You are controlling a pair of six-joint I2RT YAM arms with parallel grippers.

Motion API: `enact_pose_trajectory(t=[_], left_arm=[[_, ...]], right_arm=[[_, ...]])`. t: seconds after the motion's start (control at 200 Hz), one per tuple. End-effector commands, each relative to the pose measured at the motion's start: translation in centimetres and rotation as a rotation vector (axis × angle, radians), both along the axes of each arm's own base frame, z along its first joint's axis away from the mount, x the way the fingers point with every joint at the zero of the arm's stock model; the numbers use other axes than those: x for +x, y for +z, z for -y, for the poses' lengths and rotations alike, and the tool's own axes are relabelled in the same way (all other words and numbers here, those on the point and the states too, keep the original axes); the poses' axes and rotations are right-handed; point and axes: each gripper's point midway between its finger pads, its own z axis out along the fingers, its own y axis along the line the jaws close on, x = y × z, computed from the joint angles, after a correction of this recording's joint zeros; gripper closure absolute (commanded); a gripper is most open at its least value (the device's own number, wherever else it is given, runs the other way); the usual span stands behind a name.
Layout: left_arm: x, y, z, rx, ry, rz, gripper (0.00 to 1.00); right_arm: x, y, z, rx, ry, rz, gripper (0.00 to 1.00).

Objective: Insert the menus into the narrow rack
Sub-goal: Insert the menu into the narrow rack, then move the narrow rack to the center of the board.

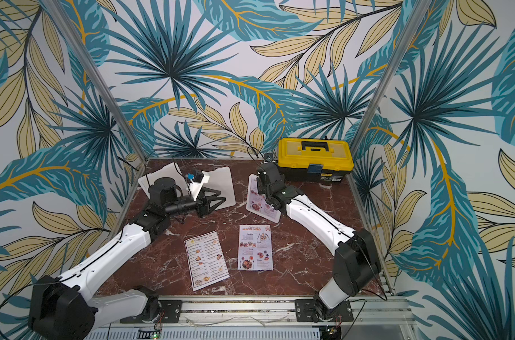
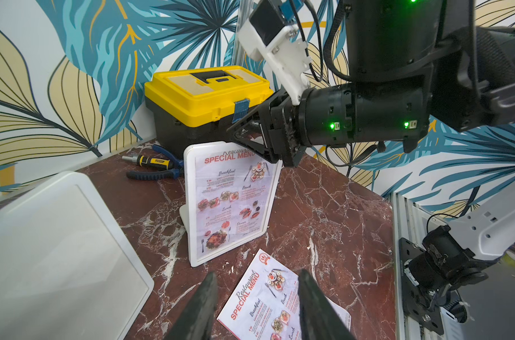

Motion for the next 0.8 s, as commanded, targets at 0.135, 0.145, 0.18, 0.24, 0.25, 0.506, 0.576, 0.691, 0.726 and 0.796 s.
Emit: enact_pose_trajectory(t=[0.135, 0.145, 0.18, 0.24, 0.25, 0.506, 0.576, 0.691, 0.726, 0.796], left_arm=[[2.0, -0.3, 1.0, -0.005, 0.020, -0.029, 0.34], [2.1, -0.4, 1.1, -0.004, 0.018, -0.034, 0.34], [2.3, -0.8, 1.7, -0.003, 0.002, -0.051, 0.34], [2.7, -1.4, 2.2, -0.012, -0.024, -0.092, 0.34], [2.8, -1.5, 2.3, -0.013, -0.029, -0.096, 0.34], [0.9, -3.7, 5.4, 0.023, -0.136, -0.045, 0.27], [1.0, -4.3, 6.2, 0.046, -0.133, -0.034, 0.28], [1.9, -5.6, 7.1, 0.053, -0.133, -0.041, 0.29], [2.6, -6.0, 7.2, 0.054, -0.118, -0.045, 0.29], [4.0, -7.0, 7.5, 0.060, -0.078, -0.066, 0.31]], right_arm=[[-2.6, 3.0, 1.5, -0.050, 0.029, 0.030, 0.01], [-2.8, 3.3, 1.6, -0.049, 0.031, 0.033, 0.01], [-3.6, 4.0, 1.8, -0.036, 0.040, 0.045, 0.01], [-4.9, 4.6, 2.5, -0.013, 0.048, 0.069, 0.01], [-5.2, 4.7, 2.6, -0.007, 0.046, 0.076, 0.01], [-9.3, -1.0, 4.6, 0.128, 0.046, 0.153, 0.00], [-9.8, -3.3, 4.7, 0.156, 0.044, 0.135, 0.00], [-10.1, -6.2, 4.1, 0.207, 0.067, 0.135, 0.01], [-9.9, -6.7, 4.2, 0.215, 0.053, 0.141, 0.03], [-9.7, -8.1, 4.7, 0.224, 0.023, 0.133, 0.05]])
